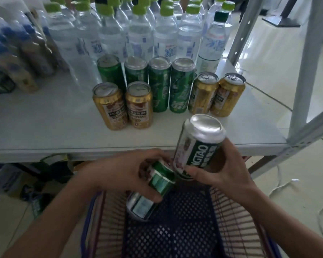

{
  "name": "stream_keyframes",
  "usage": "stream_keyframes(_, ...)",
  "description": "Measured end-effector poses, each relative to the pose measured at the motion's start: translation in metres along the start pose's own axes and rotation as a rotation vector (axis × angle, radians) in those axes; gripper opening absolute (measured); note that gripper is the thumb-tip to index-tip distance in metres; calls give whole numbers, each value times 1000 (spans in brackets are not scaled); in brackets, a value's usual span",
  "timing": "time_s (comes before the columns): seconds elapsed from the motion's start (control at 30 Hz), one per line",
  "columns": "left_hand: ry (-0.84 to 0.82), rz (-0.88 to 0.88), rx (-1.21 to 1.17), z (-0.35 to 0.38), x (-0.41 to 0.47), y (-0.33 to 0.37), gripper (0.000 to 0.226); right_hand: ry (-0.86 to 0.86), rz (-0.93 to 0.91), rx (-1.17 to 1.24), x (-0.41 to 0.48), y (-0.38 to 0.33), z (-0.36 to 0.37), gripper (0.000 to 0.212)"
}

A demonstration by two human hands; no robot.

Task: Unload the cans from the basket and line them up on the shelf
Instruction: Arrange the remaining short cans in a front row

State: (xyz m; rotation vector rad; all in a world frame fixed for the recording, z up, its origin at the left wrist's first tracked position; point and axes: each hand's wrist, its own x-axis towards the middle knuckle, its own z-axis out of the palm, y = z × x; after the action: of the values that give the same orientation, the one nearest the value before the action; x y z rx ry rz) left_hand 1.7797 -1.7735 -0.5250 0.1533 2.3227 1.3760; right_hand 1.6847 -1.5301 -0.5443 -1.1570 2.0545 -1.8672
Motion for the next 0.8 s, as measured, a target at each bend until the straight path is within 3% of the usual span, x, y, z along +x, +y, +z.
stream_keyframes(0.2,293,118,-133,-22,-24,23,86,203,34,59,27,-16,-13,57)
stream_keyframes(0.33,671,219,-173,-14,2,25,83,317,132,-191,42,-8,-23,69)
stream_keyframes(0.43,864,205,-191,-2,21,17,76,439,105,-332,51,-6,-32,65)
stream_keyframes(0.63,1004,224,-77,15,42,13,73,446,60,-493,59,-4,-30,66)
stream_keyframes(0.8,1065,135,306,18,50,18,83,375,58,-515,64,1,-21,78)
